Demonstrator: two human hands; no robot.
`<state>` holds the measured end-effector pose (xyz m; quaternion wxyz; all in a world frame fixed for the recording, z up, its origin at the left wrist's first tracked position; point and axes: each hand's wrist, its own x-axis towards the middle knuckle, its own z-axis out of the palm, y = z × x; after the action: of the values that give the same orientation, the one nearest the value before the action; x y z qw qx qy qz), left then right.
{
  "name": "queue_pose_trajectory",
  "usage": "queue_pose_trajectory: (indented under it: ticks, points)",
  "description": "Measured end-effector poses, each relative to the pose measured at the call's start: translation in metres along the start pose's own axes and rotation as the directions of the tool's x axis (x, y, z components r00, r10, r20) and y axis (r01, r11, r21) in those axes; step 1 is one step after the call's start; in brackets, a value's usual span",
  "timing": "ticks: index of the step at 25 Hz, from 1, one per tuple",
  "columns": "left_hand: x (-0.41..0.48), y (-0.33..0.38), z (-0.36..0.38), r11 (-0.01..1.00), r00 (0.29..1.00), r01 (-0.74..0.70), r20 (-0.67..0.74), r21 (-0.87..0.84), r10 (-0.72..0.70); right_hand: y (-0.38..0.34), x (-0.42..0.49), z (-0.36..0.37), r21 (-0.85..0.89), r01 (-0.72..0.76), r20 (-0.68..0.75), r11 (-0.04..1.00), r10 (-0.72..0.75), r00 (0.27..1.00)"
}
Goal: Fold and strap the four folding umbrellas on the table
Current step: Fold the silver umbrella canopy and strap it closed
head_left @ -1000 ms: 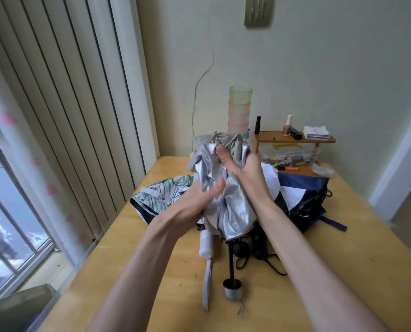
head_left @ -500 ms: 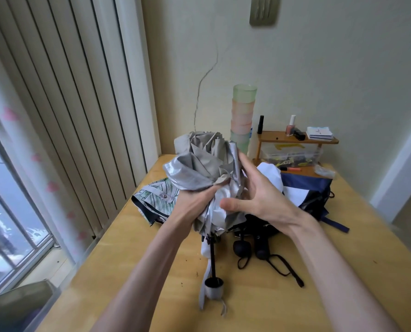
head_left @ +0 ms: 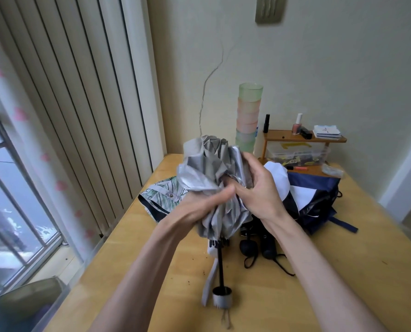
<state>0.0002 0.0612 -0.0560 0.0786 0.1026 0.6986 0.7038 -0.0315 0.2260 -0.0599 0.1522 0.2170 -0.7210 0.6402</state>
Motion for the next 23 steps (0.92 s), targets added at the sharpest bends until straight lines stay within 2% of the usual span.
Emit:
queue_pose_trajectory:
  ticks: [2,4,6,8,10,12,13,14,16,19,22,23]
  points:
    - [0.001,-0.005,0.002,0.997,1.000,-0.017,-0.006,0.078,0.017,-0.002,0.000,0.005,-0.015,-0.045,-0.061,0.999,0.044,0.997]
    - [0.003,-0.006,0.003,0.998,1.000,0.007,-0.014,0.066,-0.006,-0.010,0.000,0.004,-0.011,-0.118,-0.030,0.993,0.118,0.993]
    - [0.005,-0.010,0.001,0.998,0.998,0.038,-0.042,0.055,-0.036,-0.018,0.001,-0.005,0.056,-0.187,0.128,0.981,0.179,0.975]
    - [0.010,-0.016,-0.004,0.997,0.991,0.060,-0.118,0.047,-0.054,-0.025,-0.001,-0.011,0.104,-0.213,0.302,0.972,0.173,0.938]
    - [0.015,-0.019,-0.005,0.987,0.987,0.045,-0.160,0.153,-0.020,-0.028,-0.003,-0.006,0.056,-0.183,0.362,0.982,0.150,0.920]
    - [0.021,-0.019,-0.002,0.921,0.984,-0.100,-0.099,0.377,0.147,-0.027,0.000,0.007,-0.169,-0.101,0.246,0.980,0.142,0.959]
    - [0.023,-0.020,0.001,0.881,0.973,-0.166,-0.068,0.443,0.218,-0.026,0.004,0.011,-0.271,-0.062,0.180,0.960,0.114,0.977]
    - [0.024,-0.020,0.004,0.882,0.971,-0.172,-0.074,0.438,0.226,-0.024,0.008,0.013,-0.320,-0.019,0.140,0.947,0.067,0.988]
    - [0.024,-0.022,0.007,0.914,0.969,-0.181,-0.091,0.363,0.228,-0.018,0.017,0.012,-0.275,0.007,0.074,0.961,0.014,0.997]
    - [0.019,-0.034,0.016,0.913,0.932,-0.270,-0.156,0.306,0.328,-0.006,0.025,0.009,-0.213,0.005,0.013,0.977,-0.002,1.000]
    - [0.015,-0.032,0.025,0.852,0.867,-0.355,-0.207,0.384,0.454,-0.009,0.026,0.010,-0.284,0.033,0.035,0.958,-0.024,0.999]
    - [0.015,-0.029,0.026,0.857,0.869,-0.358,-0.204,0.372,0.451,-0.013,0.027,0.009,-0.301,0.023,0.067,0.953,-0.003,0.998]
